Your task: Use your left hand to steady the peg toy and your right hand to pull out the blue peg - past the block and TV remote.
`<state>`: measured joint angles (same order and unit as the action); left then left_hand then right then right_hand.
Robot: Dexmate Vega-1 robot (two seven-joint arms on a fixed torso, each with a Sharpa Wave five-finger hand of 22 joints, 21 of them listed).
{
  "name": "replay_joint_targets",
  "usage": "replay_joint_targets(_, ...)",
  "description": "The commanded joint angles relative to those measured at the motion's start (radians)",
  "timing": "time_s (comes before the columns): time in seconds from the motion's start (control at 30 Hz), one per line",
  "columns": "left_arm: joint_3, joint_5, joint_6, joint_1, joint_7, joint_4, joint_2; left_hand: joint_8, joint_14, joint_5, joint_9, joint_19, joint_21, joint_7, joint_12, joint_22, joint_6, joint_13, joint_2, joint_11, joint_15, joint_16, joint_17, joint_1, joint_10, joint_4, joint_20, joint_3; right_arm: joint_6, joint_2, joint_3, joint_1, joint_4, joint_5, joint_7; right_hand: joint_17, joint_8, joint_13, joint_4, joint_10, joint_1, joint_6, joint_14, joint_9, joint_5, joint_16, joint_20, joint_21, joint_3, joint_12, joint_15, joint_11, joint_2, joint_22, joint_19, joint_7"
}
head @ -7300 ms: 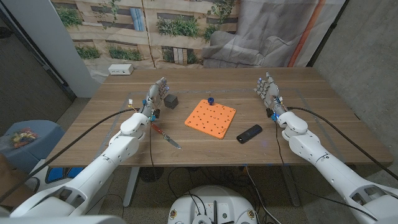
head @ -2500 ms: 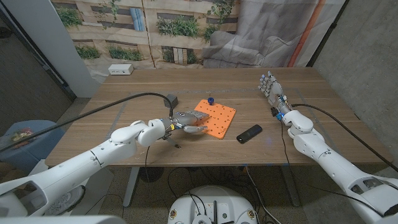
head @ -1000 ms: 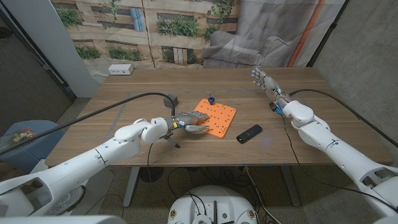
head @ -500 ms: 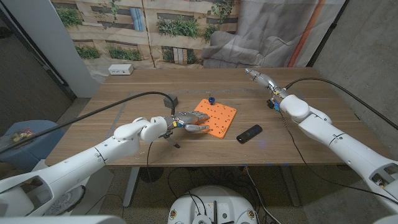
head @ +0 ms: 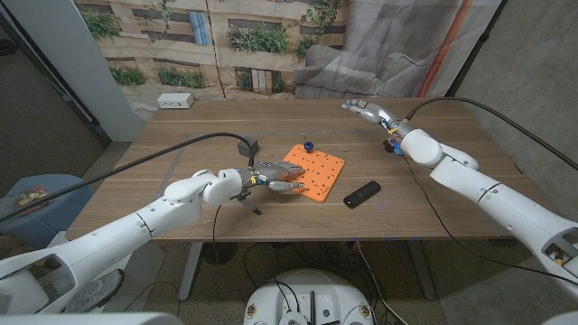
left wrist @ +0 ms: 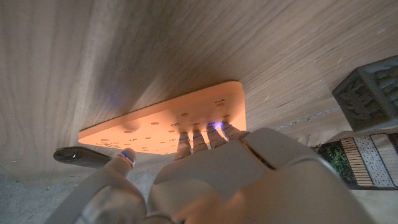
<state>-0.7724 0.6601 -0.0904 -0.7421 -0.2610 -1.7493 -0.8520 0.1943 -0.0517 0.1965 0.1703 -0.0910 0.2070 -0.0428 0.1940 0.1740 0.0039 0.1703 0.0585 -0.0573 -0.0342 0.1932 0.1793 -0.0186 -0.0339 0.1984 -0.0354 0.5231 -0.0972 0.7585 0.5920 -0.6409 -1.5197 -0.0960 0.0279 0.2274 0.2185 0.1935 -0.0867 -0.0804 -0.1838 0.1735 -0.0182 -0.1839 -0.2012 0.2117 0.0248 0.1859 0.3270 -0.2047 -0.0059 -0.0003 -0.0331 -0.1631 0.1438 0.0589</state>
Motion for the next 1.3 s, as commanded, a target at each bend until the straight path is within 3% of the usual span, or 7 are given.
replay_joint_targets(0.03,0.003,0.009,0.002,-0.003,-0.003,-0.005,-0.003,0.0,0.0,0.005,0.003,0.0,0.006,-0.002,0.003,0.005,0.01,0.003,0.122,-0.003,-0.04,0.001,0.001,-0.002,0.002,0.0,-0.133,-0.007,0.035,0.016,0.055,0.065,-0.05,-0.125,-0.074,-0.002,0.003,0.003,-0.045,0.007,-0.06,0.005,-0.009,-0.004,-0.002,-0.002,-0.016,0.002,0.025,0.004,0.018,-0.001,0.001,-0.003,0.007,0.011)
replay_joint_targets(0.1,0.002,0.014,0.003,-0.003,-0.002,-0.006,-0.002,0.0,-0.001,0.006,0.003,0.0,0.006,-0.003,0.002,0.005,0.01,0.003,0.122,-0.003,-0.04,0.001,0.001,-0.001,0.002,0.0,-0.134,-0.008,0.05,0.015,0.065,0.08,-0.058,-0.139,-0.102,-0.004,0.003,0.004,-0.071,0.009,-0.095,0.003,-0.014,-0.006,-0.007,-0.003,-0.027,0.002,0.038,0.005,0.033,0.0,0.003,-0.003,0.01,0.014)
replay_joint_targets(0.33,0.002,0.021,0.005,0.003,0.0,0.0,0.001,-0.001,0.001,0.006,0.003,0.002,0.005,-0.001,0.001,0.004,0.014,0.003,0.123,-0.001,-0.039,0.0,0.0,0.0,0.002,-0.002,-0.132,-0.009,0.078,0.013,0.111,0.141,-0.08,-0.225,-0.184,-0.006,0.008,0.006,-0.095,0.03,-0.148,0.013,-0.024,-0.008,-0.018,-0.006,-0.045,0.002,0.057,0.01,0.053,0.018,0.013,-0.003,0.014,0.013)
replay_joint_targets(0.7,-0.002,0.025,0.007,0.011,-0.004,0.009,0.009,-0.002,0.005,0.007,0.003,0.006,0.005,0.0,0.002,0.003,0.018,0.003,0.124,-0.001,-0.039,-0.001,0.0,0.003,0.008,-0.004,-0.129,-0.009,0.158,0.007,0.154,0.205,-0.144,-0.317,-0.318,-0.007,0.005,0.007,-0.101,0.044,-0.185,0.004,-0.039,-0.01,-0.026,-0.009,-0.056,0.001,0.066,0.011,0.064,0.027,0.03,-0.003,0.014,0.023)
replay_joint_targets(0.97,-0.002,0.027,0.002,0.015,0.003,0.014,0.007,-0.002,0.009,0.008,0.003,0.009,0.004,0.001,0.002,0.002,0.025,0.003,0.124,-0.001,-0.039,-0.002,-0.001,0.005,0.011,-0.006,-0.128,-0.009,0.159,-0.015,0.187,0.245,-0.147,-0.371,-0.371,-0.008,-0.001,0.009,-0.101,0.066,-0.216,-0.016,-0.043,-0.012,-0.037,-0.008,-0.071,0.001,0.074,0.015,0.079,0.032,0.045,-0.004,0.015,0.029)
replay_joint_targets(1.3,0.002,0.024,0.017,0.003,-0.001,-0.003,0.0,-0.003,0.013,0.009,0.003,0.015,0.004,0.002,0.002,0.001,0.031,0.003,0.124,-0.002,-0.04,-0.003,-0.002,0.008,0.016,-0.009,-0.126,-0.007,0.213,-0.049,0.25,0.309,-0.161,-0.472,-0.5,-0.008,-0.002,0.012,-0.099,0.109,-0.265,-0.025,-0.067,-0.016,-0.054,-0.012,-0.094,-0.003,0.087,0.019,0.107,0.038,0.069,-0.004,0.002,0.031)
